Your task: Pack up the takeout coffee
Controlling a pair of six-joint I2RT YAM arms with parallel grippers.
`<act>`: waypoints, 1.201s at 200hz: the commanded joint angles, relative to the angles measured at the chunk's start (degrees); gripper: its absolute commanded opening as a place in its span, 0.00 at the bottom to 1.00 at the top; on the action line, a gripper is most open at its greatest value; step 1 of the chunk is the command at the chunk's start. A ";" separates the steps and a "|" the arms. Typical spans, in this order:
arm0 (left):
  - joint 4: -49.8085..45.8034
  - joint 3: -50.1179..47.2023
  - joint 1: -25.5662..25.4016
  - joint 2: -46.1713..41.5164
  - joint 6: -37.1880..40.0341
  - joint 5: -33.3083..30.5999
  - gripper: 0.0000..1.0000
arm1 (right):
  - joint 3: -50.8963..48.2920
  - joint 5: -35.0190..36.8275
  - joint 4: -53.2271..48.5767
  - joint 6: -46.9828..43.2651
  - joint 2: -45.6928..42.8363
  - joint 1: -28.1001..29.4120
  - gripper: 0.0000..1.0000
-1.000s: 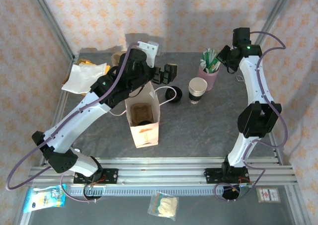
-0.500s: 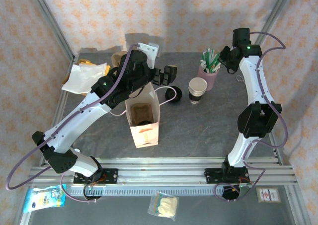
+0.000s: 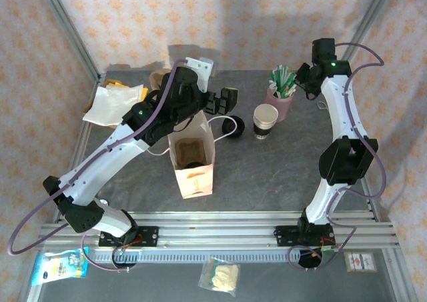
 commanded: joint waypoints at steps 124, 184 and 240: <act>1.19 -1.06 -0.25 0.16 0.68 0.21 0.99 | 4.30 0.54 0.19 0.09 4.51 0.25 0.16; 1.43 -1.08 -0.15 0.05 0.36 0.43 0.99 | 6.04 1.27 -1.40 0.17 2.93 0.34 0.00; 1.45 -1.23 -0.21 -0.57 0.14 0.48 0.99 | 9.05 2.46 -3.34 -0.02 0.50 0.34 0.00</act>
